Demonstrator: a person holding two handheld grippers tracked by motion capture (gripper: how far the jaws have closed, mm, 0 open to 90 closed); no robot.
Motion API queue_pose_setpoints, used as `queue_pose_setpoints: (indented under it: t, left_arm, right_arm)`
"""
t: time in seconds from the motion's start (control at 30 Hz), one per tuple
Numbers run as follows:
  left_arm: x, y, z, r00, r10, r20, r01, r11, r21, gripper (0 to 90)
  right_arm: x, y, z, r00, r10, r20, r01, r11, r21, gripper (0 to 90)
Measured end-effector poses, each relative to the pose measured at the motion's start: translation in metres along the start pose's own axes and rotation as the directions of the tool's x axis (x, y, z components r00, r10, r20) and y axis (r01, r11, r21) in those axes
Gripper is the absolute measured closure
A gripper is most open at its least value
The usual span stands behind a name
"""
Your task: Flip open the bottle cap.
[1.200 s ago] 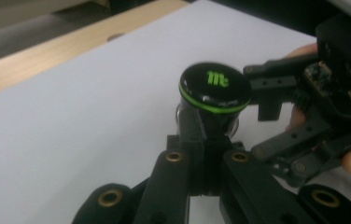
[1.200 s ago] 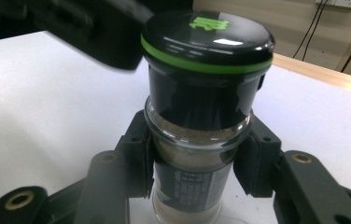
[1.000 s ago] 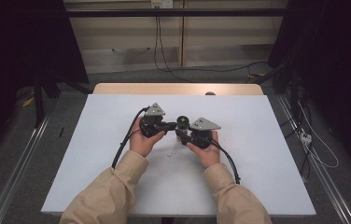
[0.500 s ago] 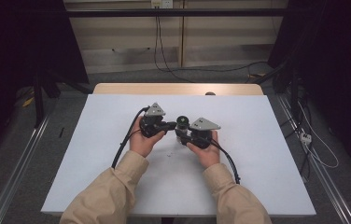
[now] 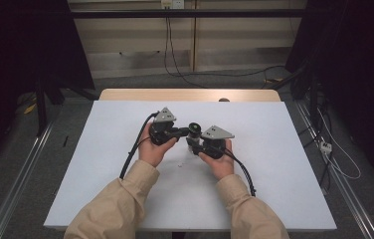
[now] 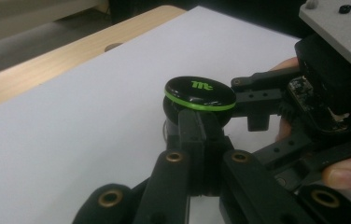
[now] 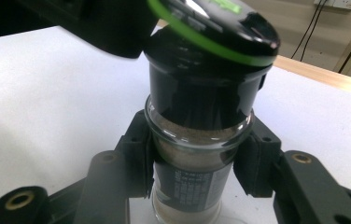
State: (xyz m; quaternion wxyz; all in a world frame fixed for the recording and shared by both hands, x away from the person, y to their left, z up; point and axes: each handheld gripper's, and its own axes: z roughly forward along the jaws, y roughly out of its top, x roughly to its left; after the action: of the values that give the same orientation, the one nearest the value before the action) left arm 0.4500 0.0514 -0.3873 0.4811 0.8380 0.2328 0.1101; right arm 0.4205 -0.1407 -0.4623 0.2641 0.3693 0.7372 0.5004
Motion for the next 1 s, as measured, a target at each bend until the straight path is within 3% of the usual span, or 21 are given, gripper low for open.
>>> queue_pose_setpoints:
  t: [0.23, 1.0]
  left_arm:
    - [0.0011, 0.003, -0.0002, 1.0, 0.003, 0.004, -0.004, 0.9999, 0.017, 90.0]
    - [0.0037, 0.0038, 0.0004, 0.999, -0.043, 0.011, 0.043, 0.9989, -0.02, 90.0]
  right_arm:
    - [-0.0004, 0.0, -0.0002, 1.0, 0.008, -0.001, -0.008, 1.0, 0.002, 53.4]
    - [-0.001, 0.0, -0.0001, 1.0, 0.009, -0.004, -0.009, 1.0, 0.002, 53.4]
